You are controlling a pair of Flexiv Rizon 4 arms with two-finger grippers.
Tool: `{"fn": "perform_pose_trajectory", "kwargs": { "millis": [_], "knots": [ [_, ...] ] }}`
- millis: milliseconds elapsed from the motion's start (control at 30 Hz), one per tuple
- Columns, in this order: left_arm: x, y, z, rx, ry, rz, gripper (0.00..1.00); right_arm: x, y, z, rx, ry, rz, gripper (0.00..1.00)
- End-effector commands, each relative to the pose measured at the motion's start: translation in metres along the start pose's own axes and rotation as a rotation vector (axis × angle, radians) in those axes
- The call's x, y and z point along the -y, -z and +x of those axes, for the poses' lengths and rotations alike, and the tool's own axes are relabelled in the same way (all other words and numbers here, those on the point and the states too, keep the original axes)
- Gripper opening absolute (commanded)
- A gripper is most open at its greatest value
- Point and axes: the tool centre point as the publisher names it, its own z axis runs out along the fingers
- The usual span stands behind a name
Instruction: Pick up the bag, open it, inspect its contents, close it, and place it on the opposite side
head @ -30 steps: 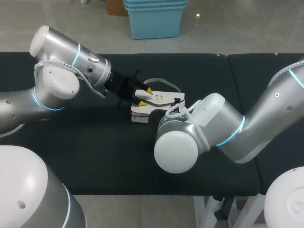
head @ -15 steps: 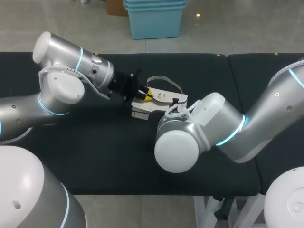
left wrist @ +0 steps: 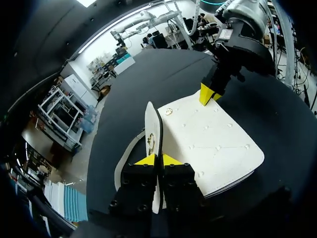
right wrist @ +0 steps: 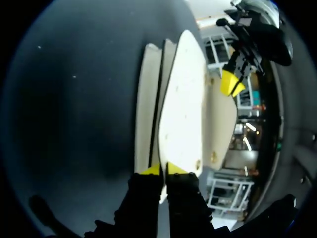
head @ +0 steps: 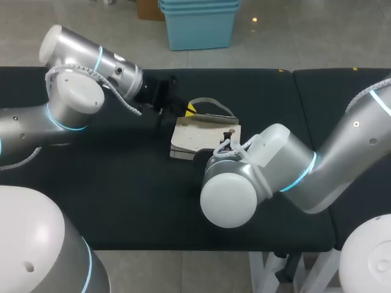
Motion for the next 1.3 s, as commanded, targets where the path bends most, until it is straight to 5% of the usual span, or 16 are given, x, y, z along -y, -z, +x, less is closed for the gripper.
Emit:
{"fn": "perform_pose_trajectory", "kwargs": {
  "millis": [33, 200, 233, 300, 333, 367, 733, 1000, 1200, 1300],
  "knots": [
    [-0.004, 0.0, -0.007, -0.018, 0.016, -0.006, 0.0, 0.006, -0.001, 0.009, 0.157, 0.005, -0.078, 0.0],
    [-0.002, 0.0, -0.004, -0.026, -0.003, -0.005, 0.0, 0.005, 0.0, 0.004, 0.161, -0.008, -0.075, 0.0],
    [-0.001, 0.001, -0.003, -0.026, -0.01, 0.001, 0.11, 0.004, 0.0, 0.002, 0.164, -0.011, -0.073, 0.0],
    [0.0, 0.001, 0.0, -0.023, -0.024, 0.01, 0.72, 0.004, 0.0, 0.002, 0.164, -0.011, -0.073, 0.0],
    [0.001, 0.002, 0.0, -0.02, -0.025, 0.012, 0.91, 0.004, 0.0, 0.002, 0.164, -0.011, -0.073, 0.0],
    [0.002, 0.003, 0.001, -0.019, -0.026, 0.019, 1.0, 0.004, 0.0, 0.002, 0.164, -0.011, -0.073, 0.0],
    [0.006, -0.004, 0.012, -0.011, -0.058, -0.007, 1.0, 0.004, 0.0, 0.002, 0.164, -0.011, -0.073, 0.0],
    [-0.006, -0.025, -0.002, -0.027, 0.0, -0.024, 1.0, 0.004, 0.0, 0.002, 0.164, -0.011, -0.073, 0.0],
    [-0.014, -0.034, -0.012, -0.038, 0.025, -0.048, 0.68, 0.004, 0.0, 0.002, 0.164, -0.011, -0.073, 0.0],
    [-0.017, -0.035, -0.016, -0.04, 0.038, -0.052, 0.38, 0.004, 0.0, 0.002, 0.164, -0.011, -0.073, 0.0]
  ]
}}
